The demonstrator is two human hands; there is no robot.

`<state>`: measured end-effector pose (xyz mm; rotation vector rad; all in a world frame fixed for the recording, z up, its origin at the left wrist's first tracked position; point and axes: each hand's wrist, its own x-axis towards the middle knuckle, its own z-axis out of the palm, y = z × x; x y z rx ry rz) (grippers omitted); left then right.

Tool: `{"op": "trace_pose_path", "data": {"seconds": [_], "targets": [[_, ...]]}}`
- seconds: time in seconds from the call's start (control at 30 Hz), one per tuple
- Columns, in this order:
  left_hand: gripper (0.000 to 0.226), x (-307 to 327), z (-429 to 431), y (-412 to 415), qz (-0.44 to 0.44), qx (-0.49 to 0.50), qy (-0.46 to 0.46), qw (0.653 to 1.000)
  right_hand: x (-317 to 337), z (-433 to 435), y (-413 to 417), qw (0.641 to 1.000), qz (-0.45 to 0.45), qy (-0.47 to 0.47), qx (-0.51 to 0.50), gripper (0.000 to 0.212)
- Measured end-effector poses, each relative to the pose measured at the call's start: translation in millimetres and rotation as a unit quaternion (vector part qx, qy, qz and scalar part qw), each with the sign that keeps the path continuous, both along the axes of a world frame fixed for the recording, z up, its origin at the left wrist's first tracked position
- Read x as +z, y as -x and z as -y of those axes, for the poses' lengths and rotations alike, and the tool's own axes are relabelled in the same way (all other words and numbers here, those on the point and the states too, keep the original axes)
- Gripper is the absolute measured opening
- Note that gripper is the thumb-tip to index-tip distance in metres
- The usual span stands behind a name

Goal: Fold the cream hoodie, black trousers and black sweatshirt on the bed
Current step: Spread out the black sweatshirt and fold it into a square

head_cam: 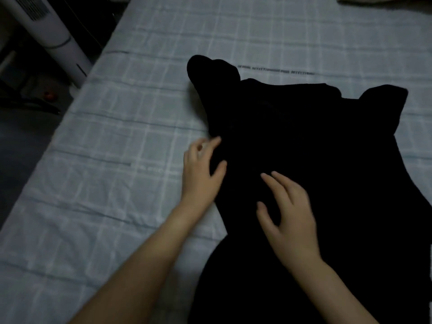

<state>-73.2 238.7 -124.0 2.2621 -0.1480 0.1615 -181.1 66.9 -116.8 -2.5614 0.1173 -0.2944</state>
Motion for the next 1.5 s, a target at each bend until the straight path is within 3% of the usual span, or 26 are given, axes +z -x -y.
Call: {"op": "trace_pose_path", "data": {"seconds": [0.1,0.27,0.33,0.5,0.63,0.83,0.9,0.97,1.07,1.13,1.2,1.33,1.4,1.5], "targets": [[0.078,6,-12,-57,-0.084,-0.052,0.079,0.992,-12,-56,-24,0.994,-0.052,-0.086,-0.042,0.057],[0.078,-12,-4,-102,-0.115,-0.149,0.048,0.981,-42,-85,-42,0.981,-0.172,0.057,-0.075,0.073],[0.078,-20,-10,-107,-0.108,-0.144,0.05,0.982,-47,-80,-44,0.986,-0.152,0.041,-0.063,0.066],[0.091,-2,-53,-104,-0.082,-0.146,0.102,0.981,-29,-65,-39,0.983,-0.064,-0.168,-0.024,0.047],[0.095,24,-108,-80,-0.069,-0.161,0.182,0.968,0,-86,-12,0.975,-0.041,-0.204,0.081,0.044],[0.095,-17,-163,-12,-0.229,-0.045,0.236,0.943,-19,-117,17,0.965,-0.202,-0.058,0.157,0.047],[0.093,-24,-165,-5,-0.228,-0.028,0.238,0.944,-24,-121,14,0.96,-0.222,-0.014,0.168,0.05],[0.091,-22,-160,-11,-0.171,0.026,0.178,0.969,-26,-122,9,0.961,-0.219,-0.004,0.168,0.055],[0.088,-10,-143,-22,-0.069,0.112,-0.024,0.991,-28,-123,9,0.964,-0.206,0.0,0.167,0.057],[0.087,-5,-131,-30,0.003,0.048,-0.141,0.989,-28,-123,12,0.965,-0.202,-0.008,0.166,0.057],[0.085,-3,-126,-48,0.036,-0.014,-0.202,0.979,-25,-122,12,0.965,-0.199,-0.027,0.167,0.057],[0.075,4,-118,-96,0.095,-0.053,-0.218,0.97,-13,-126,-14,0.977,-0.115,-0.15,0.1,0.056],[0.062,6,-115,-113,0.06,-0.103,-0.25,0.961,-10,-136,-39,0.976,-0.073,-0.195,0.054,0.054],[0.037,4,-126,-121,0.024,-0.072,-0.159,0.984,-13,-164,-76,0.984,-0.088,-0.147,0.049,0.061]]}}
